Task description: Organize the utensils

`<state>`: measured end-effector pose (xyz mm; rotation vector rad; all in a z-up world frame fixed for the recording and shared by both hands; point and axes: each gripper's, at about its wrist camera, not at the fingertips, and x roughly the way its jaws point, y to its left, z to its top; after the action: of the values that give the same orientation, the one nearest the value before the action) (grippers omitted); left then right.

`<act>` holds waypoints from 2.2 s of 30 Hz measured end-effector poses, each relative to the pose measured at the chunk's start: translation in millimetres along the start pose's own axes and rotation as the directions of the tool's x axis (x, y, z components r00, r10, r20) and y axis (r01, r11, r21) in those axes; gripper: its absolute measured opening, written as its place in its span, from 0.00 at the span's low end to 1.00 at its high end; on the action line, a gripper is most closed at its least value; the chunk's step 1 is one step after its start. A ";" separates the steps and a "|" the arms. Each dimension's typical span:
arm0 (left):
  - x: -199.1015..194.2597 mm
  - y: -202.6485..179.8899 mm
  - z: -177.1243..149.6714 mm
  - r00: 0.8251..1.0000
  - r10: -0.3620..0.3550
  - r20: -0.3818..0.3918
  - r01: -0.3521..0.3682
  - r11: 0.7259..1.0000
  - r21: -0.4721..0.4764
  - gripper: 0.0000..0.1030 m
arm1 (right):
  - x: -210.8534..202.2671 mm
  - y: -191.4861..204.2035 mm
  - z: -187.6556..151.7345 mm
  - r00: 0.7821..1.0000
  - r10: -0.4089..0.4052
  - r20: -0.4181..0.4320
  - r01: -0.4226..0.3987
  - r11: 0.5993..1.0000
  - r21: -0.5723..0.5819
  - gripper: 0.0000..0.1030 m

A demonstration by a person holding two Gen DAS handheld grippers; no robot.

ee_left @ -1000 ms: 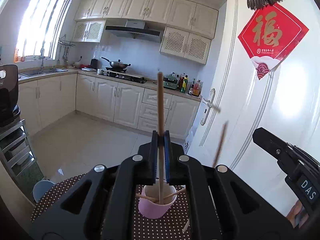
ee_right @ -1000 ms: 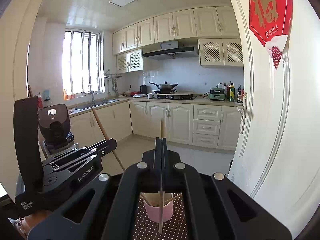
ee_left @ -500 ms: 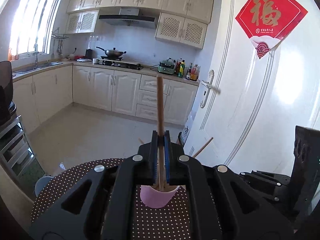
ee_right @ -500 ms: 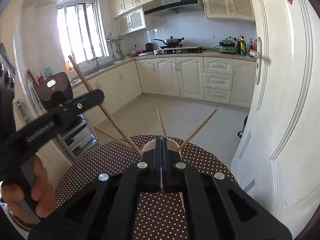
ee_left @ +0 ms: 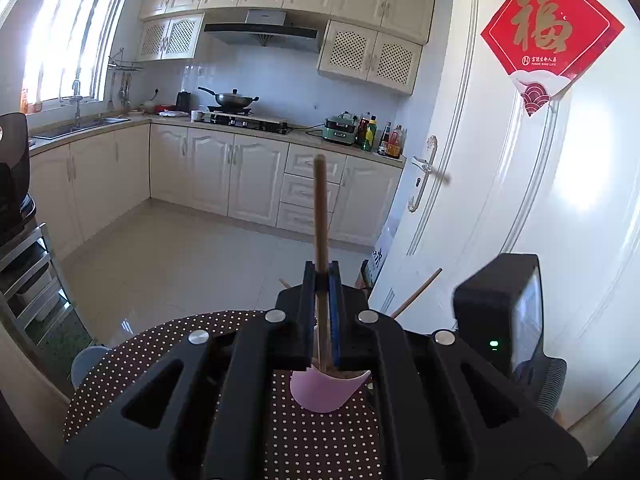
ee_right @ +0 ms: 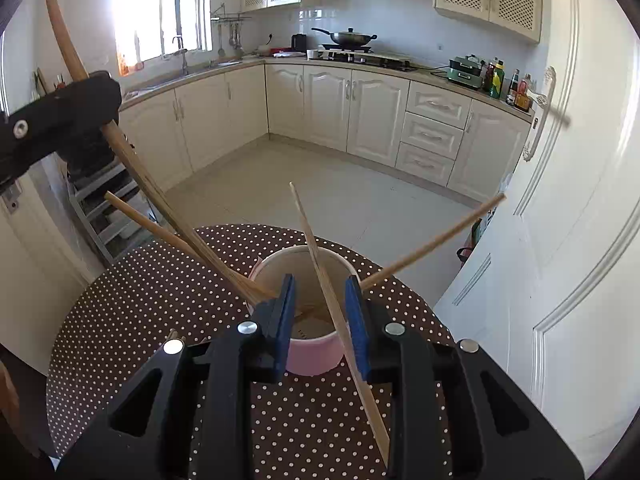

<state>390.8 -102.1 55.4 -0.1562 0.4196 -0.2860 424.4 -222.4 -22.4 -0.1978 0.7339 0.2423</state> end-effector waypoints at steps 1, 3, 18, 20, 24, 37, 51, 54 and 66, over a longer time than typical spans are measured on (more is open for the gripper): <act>1.3 0.5 -0.9 1.000 0.002 -0.001 -0.002 1.000 0.003 0.06 | 6.0 4.0 1.9 1.000 -0.014 -0.012 0.013 1.000 -0.023 0.23; 6.2 0.5 -1.0 1.000 0.000 -0.007 0.000 1.000 0.002 0.06 | 18.7 9.3 4.0 0.998 -0.051 -0.041 0.049 0.997 -0.061 0.23; 19.1 11.0 -8.9 0.999 -0.012 -0.032 0.012 1.000 -0.023 0.06 | -9.1 -13.5 5.8 0.998 0.008 0.068 -0.011 0.999 0.047 0.05; 20.3 9.9 -8.9 0.999 -0.016 -0.039 0.015 1.000 -0.026 0.06 | -29.2 -23.0 10.6 0.986 0.064 0.152 -0.082 0.990 0.116 0.05; 21.2 6.5 -9.0 0.998 -0.023 -0.050 0.021 0.999 -0.026 0.06 | -52.5 -33.4 18.4 0.955 0.133 0.266 -0.187 0.964 0.188 0.06; 27.8 4.9 -11.0 0.996 -0.021 -0.088 0.019 0.999 -0.026 0.06 | -24.8 -27.8 24.9 0.993 0.109 0.054 -0.116 0.983 0.145 0.04; 29.4 1.8 -24.8 0.990 -0.018 -0.140 0.019 1.000 0.008 0.06 | 39.7 -11.3 -76.8 0.950 0.046 -0.309 -0.035 0.998 0.043 0.45; 29.9 -1.0 -27.9 0.989 -0.019 -0.150 0.022 1.000 0.016 0.06 | 61.8 -7.8 -92.8 0.916 0.078 -0.394 -0.066 0.997 0.043 0.31; 27.8 -1.3 -30.7 0.987 -0.019 -0.162 0.022 1.000 0.016 0.06 | 3.7 -46.2 -52.7 0.978 0.131 -0.162 -0.107 0.983 0.147 0.04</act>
<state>401.9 -114.6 17.5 -0.1204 0.5763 -0.3236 406.7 -279.7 -58.9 -0.0427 0.9314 0.2904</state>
